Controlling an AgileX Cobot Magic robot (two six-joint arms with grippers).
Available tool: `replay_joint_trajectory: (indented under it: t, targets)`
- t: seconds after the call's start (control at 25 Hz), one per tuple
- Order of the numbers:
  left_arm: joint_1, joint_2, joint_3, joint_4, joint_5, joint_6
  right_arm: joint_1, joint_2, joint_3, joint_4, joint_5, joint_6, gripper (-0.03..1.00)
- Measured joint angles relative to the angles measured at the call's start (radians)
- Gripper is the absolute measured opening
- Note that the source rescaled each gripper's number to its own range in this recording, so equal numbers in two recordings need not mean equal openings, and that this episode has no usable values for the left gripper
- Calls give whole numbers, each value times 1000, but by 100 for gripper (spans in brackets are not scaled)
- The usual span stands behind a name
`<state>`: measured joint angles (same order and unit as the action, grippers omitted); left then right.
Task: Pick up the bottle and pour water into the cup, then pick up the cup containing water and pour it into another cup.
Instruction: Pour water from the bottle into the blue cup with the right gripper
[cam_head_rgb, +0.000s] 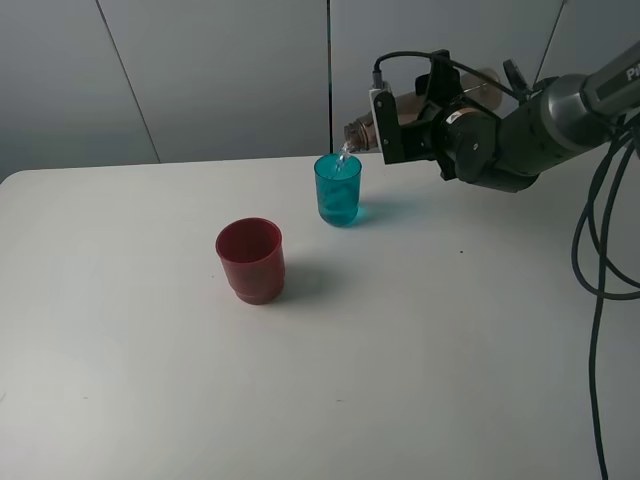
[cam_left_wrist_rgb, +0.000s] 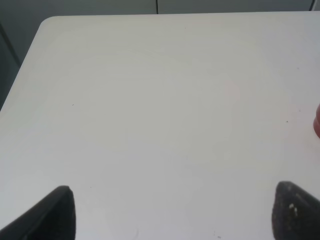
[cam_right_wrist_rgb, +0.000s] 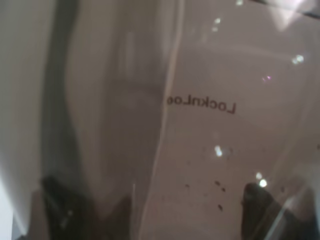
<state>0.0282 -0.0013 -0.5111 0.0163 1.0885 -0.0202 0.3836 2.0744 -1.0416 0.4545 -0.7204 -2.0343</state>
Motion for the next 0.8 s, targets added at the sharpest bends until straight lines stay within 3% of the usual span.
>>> replay_joint_trajectory:
  t: [0.8]
  targets:
    - [0, 0, 0, 0, 0, 0, 0, 0, -31, -2, -10, -53, 1]
